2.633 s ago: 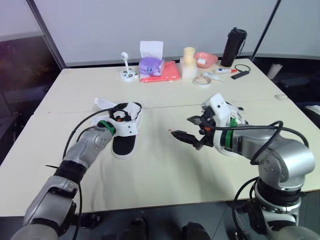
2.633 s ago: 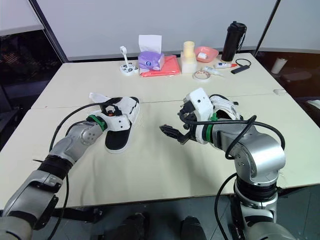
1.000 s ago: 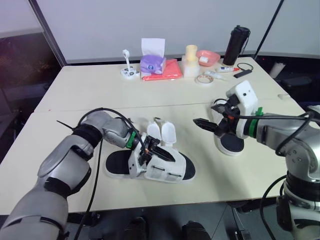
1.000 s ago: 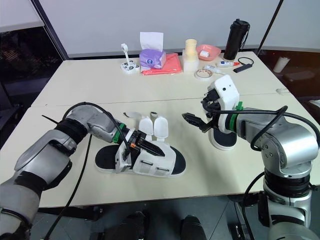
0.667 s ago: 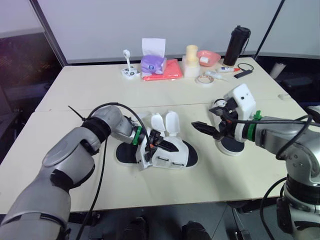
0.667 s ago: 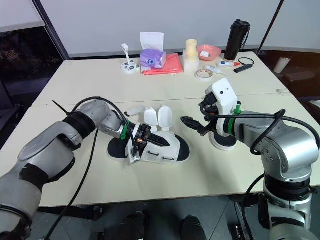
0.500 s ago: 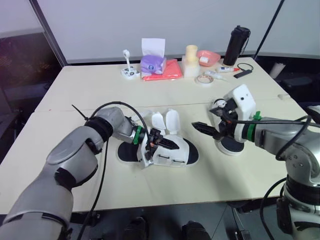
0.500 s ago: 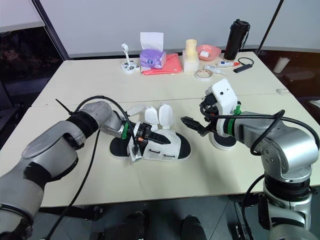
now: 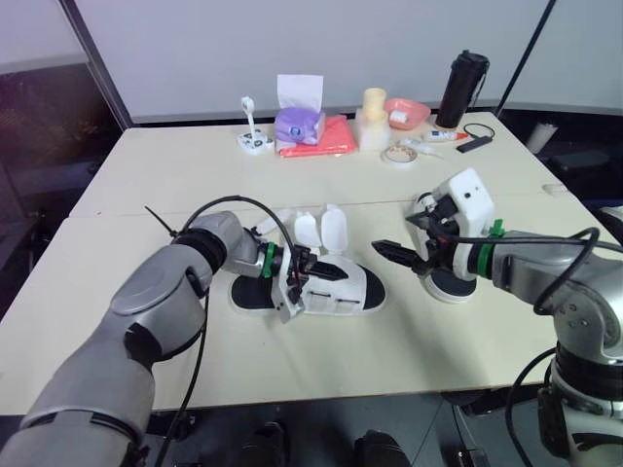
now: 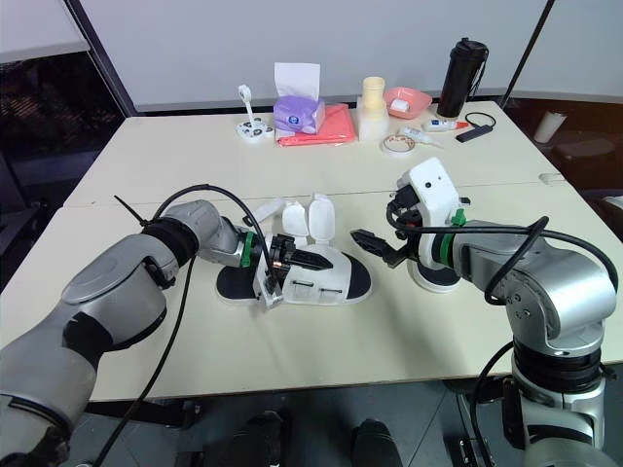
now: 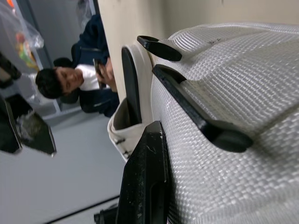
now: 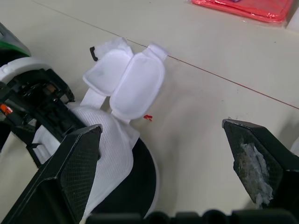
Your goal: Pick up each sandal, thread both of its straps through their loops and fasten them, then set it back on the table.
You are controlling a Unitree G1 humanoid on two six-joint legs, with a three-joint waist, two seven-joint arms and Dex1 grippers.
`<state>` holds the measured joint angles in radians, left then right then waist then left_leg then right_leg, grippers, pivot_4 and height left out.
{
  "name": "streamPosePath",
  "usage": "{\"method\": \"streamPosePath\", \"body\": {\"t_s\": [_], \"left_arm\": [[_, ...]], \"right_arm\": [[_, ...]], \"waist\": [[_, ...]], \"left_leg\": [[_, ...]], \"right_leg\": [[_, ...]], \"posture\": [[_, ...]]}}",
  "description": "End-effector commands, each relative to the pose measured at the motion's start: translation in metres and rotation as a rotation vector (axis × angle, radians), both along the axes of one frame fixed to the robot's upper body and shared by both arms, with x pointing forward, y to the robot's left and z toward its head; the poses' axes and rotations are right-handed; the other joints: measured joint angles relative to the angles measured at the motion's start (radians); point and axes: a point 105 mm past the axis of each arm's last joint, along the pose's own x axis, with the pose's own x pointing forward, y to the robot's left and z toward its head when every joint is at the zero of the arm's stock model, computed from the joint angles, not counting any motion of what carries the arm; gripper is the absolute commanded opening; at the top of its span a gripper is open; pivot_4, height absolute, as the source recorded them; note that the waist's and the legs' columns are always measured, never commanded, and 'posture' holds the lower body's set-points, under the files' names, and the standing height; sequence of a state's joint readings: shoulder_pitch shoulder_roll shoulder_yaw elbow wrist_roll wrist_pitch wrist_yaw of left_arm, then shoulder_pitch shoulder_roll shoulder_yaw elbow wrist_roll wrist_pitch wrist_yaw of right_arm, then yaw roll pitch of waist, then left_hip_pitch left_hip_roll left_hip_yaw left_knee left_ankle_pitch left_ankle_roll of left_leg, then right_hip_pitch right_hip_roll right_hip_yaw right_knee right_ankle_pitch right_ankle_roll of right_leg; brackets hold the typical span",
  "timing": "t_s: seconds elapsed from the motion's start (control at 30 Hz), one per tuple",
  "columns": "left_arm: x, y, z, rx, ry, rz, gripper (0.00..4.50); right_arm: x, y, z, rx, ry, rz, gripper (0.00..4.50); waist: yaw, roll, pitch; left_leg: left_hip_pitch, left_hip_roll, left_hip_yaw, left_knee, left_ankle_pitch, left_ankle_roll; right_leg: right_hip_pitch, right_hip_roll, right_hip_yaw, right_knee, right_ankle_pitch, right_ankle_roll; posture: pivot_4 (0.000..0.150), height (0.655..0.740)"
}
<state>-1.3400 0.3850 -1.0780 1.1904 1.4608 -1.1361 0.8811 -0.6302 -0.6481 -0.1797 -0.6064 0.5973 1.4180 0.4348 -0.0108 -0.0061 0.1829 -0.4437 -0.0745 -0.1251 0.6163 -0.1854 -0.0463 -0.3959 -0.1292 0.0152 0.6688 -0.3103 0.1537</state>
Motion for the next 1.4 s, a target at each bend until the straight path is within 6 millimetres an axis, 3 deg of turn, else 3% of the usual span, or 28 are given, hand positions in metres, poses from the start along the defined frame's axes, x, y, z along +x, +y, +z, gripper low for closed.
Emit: {"method": "streamPosePath", "body": {"t_s": [0.03, 0.37, 0.47, 0.7, 1.03, 1.2, 1.3, 1.4], "left_arm": [[0.009, -0.004, 0.017, -0.041, -0.06, 0.028, 0.06], [0.011, -0.003, 0.001, -0.015, -0.028, 0.076, 0.06], [0.012, 0.0, -0.002, -0.016, 0.017, 0.113, 0.98], [0.012, 0.013, -0.002, -0.001, 0.106, 0.172, 4.39], [-0.005, 0.06, 0.001, 0.021, 0.422, 0.262, 4.46], [0.006, 0.085, 0.003, -0.003, 0.523, 0.423, 4.46], [0.019, 0.1, 0.002, -0.026, 0.668, 0.573, 4.46], [0.027, 0.111, 0.007, -0.085, 0.939, 0.643, 4.5]], "right_arm": [[-0.005, 0.005, 0.007, -0.01, -0.043, 0.023, 4.5], [-0.006, 0.006, 0.004, -0.016, -0.037, 0.023, 4.5], [-0.006, 0.007, 0.003, -0.017, -0.034, 0.023, 4.5], [-0.006, 0.008, 0.001, -0.019, -0.032, 0.026, 4.5], [-0.005, 0.012, -0.011, -0.048, -0.017, 0.043, 4.5], [-0.003, 0.012, -0.028, -0.125, -0.003, 0.078, 4.5], [0.003, 0.008, -0.039, -0.189, 0.0, 0.093, 4.5], [0.008, 0.005, -0.042, -0.224, -0.017, 0.114, 3.65]], "waist": [[0.0, 0.0, 0.0], [0.002, 0.0, 0.0], [0.0, 0.0, 0.0], [-0.001, -0.001, -0.001], [-0.009, -0.001, -0.001], [-0.008, -0.002, -0.001], [-0.01, -0.002, -0.001], [-0.013, -0.001, -0.001]], "left_leg": [[0.0, 0.0, 0.0, 0.0, 0.0, 0.0], [0.0, 0.0, 0.0, 0.001, 0.0, 0.0], [0.0, 0.0, 0.0, 0.001, 0.0, 0.0], [0.0, 0.0, 0.0, 0.002, 0.0, 0.0], [0.001, 0.0, 0.0, 0.001, 0.0, 0.0], [0.001, 0.0, 0.0, 0.002, 0.0, 0.0], [0.001, 0.0, 0.0, 0.003, 0.0, 0.0], [0.002, 0.001, 0.0, 0.004, 0.0, 0.0]], "right_leg": [[0.0, 0.0, 0.0, 0.0, 0.0, 0.0], [0.0, 0.0, 0.0, 0.001, 0.0, 0.0], [0.0, 0.0, 0.0, 0.001, 0.0, 0.0], [0.0, 0.0, 0.0, 0.001, 0.0, 0.0], [0.0, 0.0, 0.0, 0.002, 0.0, 0.0], [0.0, 0.0, 0.0, 0.002, 0.0, 0.0], [0.001, 0.0, 0.0, 0.002, 0.0, 0.0], [0.002, 0.0, -0.001, 0.003, 0.0, 0.0]], "posture": [[0.15, 0.74], [0.15, 0.74], [0.15, 0.74], [0.15, 0.74], [0.15, 0.74], [0.15, 0.74], [0.15, 0.74], [0.15, 0.74]]}}
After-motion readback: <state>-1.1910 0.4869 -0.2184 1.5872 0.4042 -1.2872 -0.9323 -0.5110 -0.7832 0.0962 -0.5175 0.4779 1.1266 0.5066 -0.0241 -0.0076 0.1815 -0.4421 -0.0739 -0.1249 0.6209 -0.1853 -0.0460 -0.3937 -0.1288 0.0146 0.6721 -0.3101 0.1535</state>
